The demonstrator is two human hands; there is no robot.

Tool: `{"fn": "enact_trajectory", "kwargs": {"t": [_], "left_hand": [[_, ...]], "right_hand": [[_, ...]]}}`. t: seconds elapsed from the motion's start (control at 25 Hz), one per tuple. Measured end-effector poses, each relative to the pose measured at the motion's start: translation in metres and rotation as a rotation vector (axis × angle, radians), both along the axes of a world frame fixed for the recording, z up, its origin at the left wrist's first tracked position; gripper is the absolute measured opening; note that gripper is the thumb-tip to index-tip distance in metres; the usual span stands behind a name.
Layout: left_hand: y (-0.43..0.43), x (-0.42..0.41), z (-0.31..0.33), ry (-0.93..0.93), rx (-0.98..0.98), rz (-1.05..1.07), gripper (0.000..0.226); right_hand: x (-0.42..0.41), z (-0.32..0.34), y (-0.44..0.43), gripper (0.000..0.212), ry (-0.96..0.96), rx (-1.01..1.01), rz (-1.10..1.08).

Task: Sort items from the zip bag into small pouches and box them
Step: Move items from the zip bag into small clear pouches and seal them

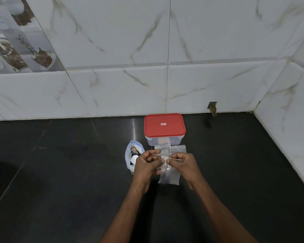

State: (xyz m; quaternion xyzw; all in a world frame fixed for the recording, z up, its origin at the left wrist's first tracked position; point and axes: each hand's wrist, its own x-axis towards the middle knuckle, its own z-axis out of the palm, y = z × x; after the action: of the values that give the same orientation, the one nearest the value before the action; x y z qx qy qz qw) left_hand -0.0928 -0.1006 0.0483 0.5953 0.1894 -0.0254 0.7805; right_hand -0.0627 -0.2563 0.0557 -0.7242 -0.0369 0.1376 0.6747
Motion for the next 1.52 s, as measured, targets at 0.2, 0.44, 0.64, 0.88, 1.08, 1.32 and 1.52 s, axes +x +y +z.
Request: {"fn": "enact_trajectory", "kwargs": {"t": [0.2,0.44,0.64,0.88,1.08,1.32,1.52], "left_hand": [[-0.001,0.000,0.003,0.029,0.027,-0.040,0.032],[-0.004,0.000,0.004,0.037,0.119,-0.069,0.025],[-0.005,-0.001,0.005,-0.034,0.151,-0.050,0.026],[0.003,-0.001,0.002,0.026,0.099,0.057,0.013],[0.002,-0.003,0.003,0.063,0.030,-0.083,0.015],[0.003,-0.003,0.002,0.106,0.104,-0.154,0.016],[0.000,-0.002,0.001,0.119,0.229,-0.155,0.027]], "right_hand": [[0.002,0.000,-0.001,0.006,-0.005,-0.048,0.047],[0.002,0.004,-0.003,0.004,-0.031,-0.112,0.080],[-0.001,0.006,-0.001,0.004,-0.053,-0.123,0.048],[0.001,0.006,-0.007,0.004,0.015,-0.019,-0.029],[-0.002,0.004,-0.003,0.004,0.001,-0.006,-0.013],[-0.004,-0.002,0.004,0.006,0.010,-0.048,-0.008],[-0.003,-0.003,0.010,0.007,0.021,-0.039,0.006]]}}
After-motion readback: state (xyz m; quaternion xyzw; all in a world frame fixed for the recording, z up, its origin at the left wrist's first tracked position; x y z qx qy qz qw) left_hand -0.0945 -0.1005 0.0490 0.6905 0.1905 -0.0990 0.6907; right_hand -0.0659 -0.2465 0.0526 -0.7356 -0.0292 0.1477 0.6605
